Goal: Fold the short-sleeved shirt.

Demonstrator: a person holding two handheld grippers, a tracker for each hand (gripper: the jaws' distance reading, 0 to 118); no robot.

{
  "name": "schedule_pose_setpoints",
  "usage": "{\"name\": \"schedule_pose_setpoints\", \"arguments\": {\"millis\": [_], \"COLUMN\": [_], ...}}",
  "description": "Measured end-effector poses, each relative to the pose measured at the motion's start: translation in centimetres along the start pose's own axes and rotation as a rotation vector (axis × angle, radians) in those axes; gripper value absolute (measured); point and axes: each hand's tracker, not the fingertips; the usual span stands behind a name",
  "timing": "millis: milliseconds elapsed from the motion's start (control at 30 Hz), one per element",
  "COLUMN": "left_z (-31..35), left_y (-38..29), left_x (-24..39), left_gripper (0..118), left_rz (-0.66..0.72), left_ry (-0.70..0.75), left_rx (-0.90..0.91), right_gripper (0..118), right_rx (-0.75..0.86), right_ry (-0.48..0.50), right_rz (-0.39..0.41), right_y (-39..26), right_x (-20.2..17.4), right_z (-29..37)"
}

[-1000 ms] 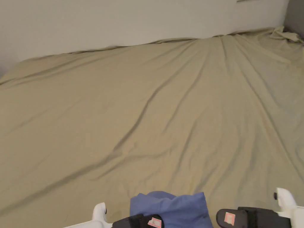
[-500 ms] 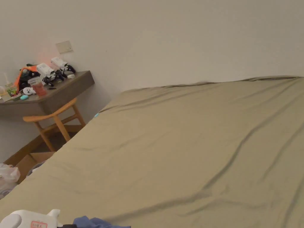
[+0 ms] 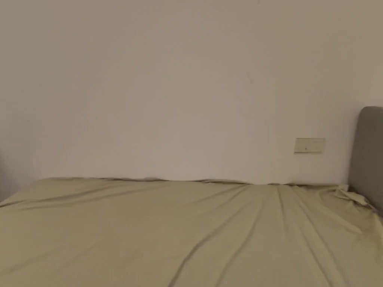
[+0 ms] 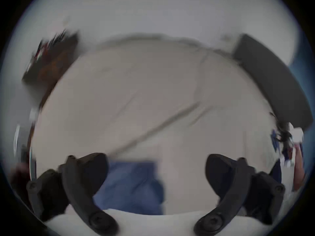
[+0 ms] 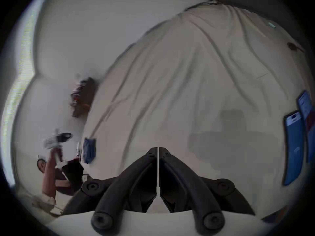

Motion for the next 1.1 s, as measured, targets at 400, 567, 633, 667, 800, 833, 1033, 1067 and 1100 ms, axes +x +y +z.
{"name": "schedule_pose_setpoints", "arguments": {"millis": [400, 567, 633, 667, 800, 833, 1033, 1067, 1100], "left_z": [14.2, 13.9, 12.0, 11.5, 10.3, 10.6, 12.5, 12.8, 13.0], "left_y": [17.4, 15.8, 14.6, 14.1, 12.2, 11.9, 12.4, 12.6, 12.7], "left_x": [24.5, 28.3, 28.5, 28.7, 28.5, 28.4, 28.5, 28.6, 28.6], "left_gripper": [0, 0, 0, 0, 0, 0, 0, 0, 0], "left_rz": [-0.056, 0.046, 0.067, 0.065, -0.016, -0.006, 0.014, -0.002, -0.002], "left_ry": [0.144, 0.232, 0.183, 0.165, 0.179, 0.193, 0.187, 0.196, 0.196], "left_rx": [0.794, 0.905, 0.858, 0.813, 0.673, 0.681, 0.76, 0.763, 0.773], "right_gripper": [4, 4, 4, 4, 4, 4, 17, 33, 56], "right_rx": [0.942, 1.086, 1.049, 1.018, 0.933, 0.924, 0.943, 0.937, 0.935], "right_ry": [-0.342, -0.384, -0.359, -0.34, -0.274, -0.264, -0.284, -0.28, -0.274], "right_rz": [0.497, 0.582, 0.584, 0.582, 0.558, 0.54, 0.538, 0.549, 0.557], "right_y": [13.8, 10.9, 9.4, 8.9, 7.8, 7.8, 7.5, 7.5, 7.3], "right_x": [-20.7, -25.4, -25.5, -25.4, -23.5, -23.2, -23.5, -23.7, -23.9], "right_z": [20.3, 20.0, 18.6, 17.9, 15.8, 15.6, 16.2, 16.3, 16.5]}}
